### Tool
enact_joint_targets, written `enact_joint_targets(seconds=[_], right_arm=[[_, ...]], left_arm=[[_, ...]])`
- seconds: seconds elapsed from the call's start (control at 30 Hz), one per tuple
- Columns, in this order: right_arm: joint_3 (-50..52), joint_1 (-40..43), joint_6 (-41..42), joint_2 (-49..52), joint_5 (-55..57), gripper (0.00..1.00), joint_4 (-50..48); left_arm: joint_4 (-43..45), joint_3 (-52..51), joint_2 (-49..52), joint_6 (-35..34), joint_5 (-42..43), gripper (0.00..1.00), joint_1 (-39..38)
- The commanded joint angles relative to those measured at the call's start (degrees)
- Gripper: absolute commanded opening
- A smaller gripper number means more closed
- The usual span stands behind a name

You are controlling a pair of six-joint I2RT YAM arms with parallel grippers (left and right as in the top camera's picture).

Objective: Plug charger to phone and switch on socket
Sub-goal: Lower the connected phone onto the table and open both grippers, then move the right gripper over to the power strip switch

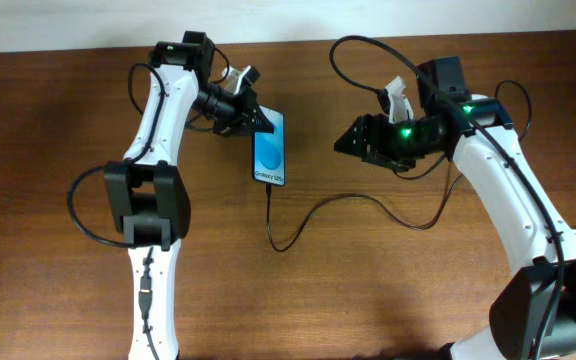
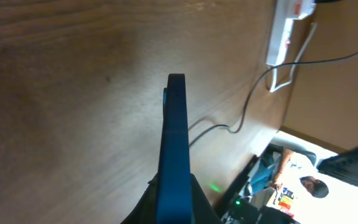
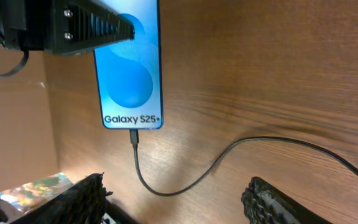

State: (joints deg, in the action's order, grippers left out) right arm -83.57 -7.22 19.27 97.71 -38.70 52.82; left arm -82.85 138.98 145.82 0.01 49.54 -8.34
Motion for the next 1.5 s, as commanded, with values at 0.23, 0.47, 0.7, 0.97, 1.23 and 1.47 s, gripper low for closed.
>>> enact_joint_targets(seconds=[0.23, 0.47, 0.7, 0.97, 1.23, 1.47], right_arm=[[-0.7, -2.8, -0.9, 0.1, 5.2, 0.75, 2.4], [-0.7, -2.9, -0.9, 0.1, 5.1, 0.75, 2.6], [-0.7, -2.9, -2.6, 0.0, 7.0, 0.75, 4.8], [-0.7, -2.9, -3.0, 0.0, 7.5, 0.77, 5.3], [-0.8, 10.4, -8.6, -15.3, 8.4, 0.79, 14.2], [-0.8, 23.5, -11.4, -28.9, 9.9, 0.93, 20.5]], left_arm=[[7.1, 0.7, 11.0, -3.4, -4.0, 0.0, 0.2], [6.9, 0.7, 11.8, -3.4, -8.7, 0.56, 0.2], [3.7, 0.7, 11.4, -6.9, -23.8, 1.0, 0.6], [3.6, 1.6, 4.5, -8.0, -27.3, 1.0, 1.9], [1.0, 9.6, -14.9, -8.3, -28.7, 1.0, 5.5], [0.9, 9.6, -18.9, -8.3, -32.0, 0.99, 6.4]])
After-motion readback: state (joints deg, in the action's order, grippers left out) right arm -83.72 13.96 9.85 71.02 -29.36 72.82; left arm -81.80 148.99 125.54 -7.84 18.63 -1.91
